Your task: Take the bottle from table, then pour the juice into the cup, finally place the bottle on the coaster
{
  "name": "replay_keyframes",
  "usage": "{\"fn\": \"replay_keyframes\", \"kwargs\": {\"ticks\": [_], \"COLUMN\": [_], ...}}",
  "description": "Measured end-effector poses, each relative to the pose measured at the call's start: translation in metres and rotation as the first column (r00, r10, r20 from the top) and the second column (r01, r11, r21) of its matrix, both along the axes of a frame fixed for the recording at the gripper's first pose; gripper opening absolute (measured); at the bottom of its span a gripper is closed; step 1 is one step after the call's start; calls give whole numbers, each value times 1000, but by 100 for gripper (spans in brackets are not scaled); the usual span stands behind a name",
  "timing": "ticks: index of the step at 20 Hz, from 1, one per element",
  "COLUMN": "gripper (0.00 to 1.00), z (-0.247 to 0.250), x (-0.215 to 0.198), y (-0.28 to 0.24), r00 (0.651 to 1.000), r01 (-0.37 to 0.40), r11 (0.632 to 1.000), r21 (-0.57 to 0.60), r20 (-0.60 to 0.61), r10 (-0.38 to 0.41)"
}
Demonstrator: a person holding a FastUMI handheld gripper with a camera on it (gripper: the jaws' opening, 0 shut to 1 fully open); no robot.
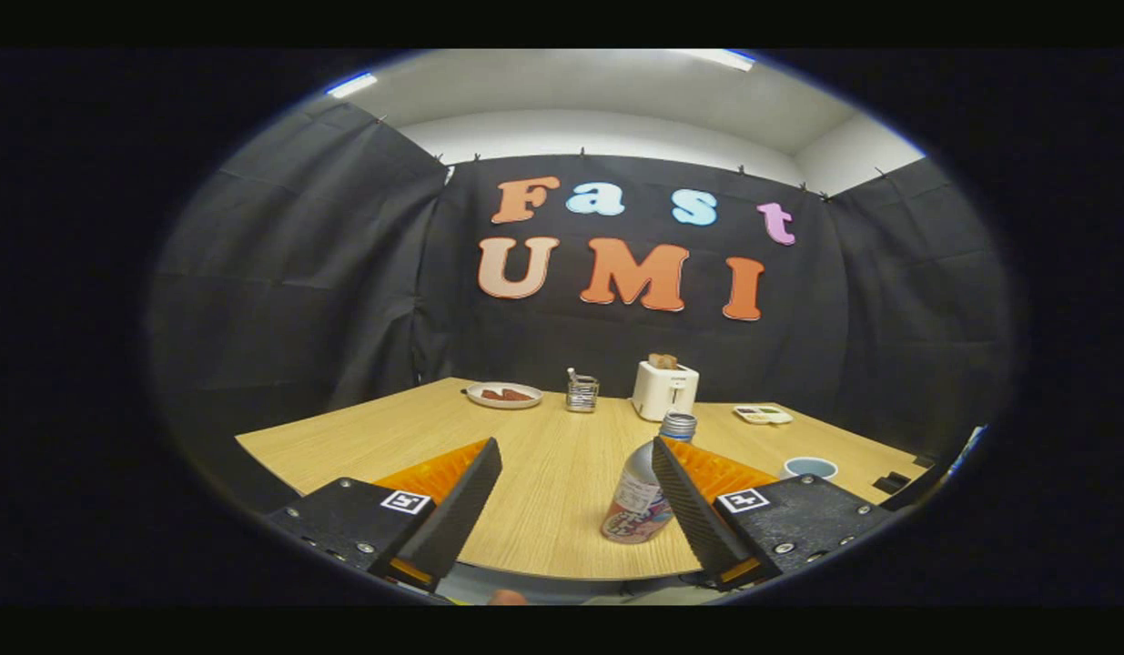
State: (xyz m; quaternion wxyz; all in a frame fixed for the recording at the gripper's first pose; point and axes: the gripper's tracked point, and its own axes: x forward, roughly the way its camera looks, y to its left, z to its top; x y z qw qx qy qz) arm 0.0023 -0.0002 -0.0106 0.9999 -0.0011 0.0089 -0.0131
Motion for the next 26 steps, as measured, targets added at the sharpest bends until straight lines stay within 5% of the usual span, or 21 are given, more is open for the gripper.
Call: {"fn": "replay_keyframes", "kwargs": {"ticks": [14,26], "gripper": [99,99], "z": [-55,-118], "x": [3,31], "y": [-68,-65], "r00": [975,948], "r01": [172,136], "r11": [984,985], "r21": [47,105], "r20": [-152,-303], "r10": [-163,-98]}}
